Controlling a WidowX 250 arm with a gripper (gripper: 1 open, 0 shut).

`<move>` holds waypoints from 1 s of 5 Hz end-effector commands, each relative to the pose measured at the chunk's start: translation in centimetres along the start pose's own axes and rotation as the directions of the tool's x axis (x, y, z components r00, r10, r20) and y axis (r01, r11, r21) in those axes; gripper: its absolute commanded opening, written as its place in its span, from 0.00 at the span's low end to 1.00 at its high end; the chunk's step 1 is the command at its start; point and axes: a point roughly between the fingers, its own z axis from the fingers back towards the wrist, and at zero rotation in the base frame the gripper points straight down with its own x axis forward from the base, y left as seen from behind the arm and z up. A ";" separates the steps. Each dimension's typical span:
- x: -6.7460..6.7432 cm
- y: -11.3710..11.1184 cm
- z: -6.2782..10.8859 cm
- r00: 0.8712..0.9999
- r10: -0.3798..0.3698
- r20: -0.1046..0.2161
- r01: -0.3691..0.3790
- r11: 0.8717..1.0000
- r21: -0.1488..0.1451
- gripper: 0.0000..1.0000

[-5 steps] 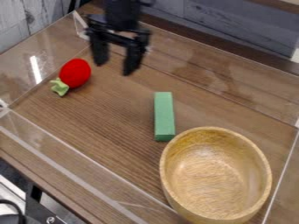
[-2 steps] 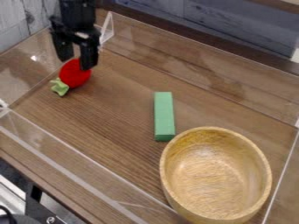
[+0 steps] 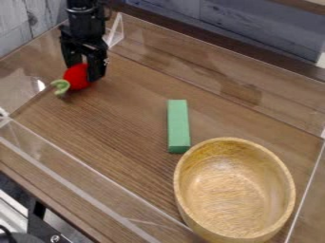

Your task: Move the red object to the right side of the table

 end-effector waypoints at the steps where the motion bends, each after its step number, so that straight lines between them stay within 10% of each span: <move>1: 0.6 0.6 0.6 1.000 0.008 0.030 -0.008 1.000 0.009 1.00; 5: -0.8 0.9 0.9 0.992 0.127 0.017 -0.126 0.990 -0.069 1.00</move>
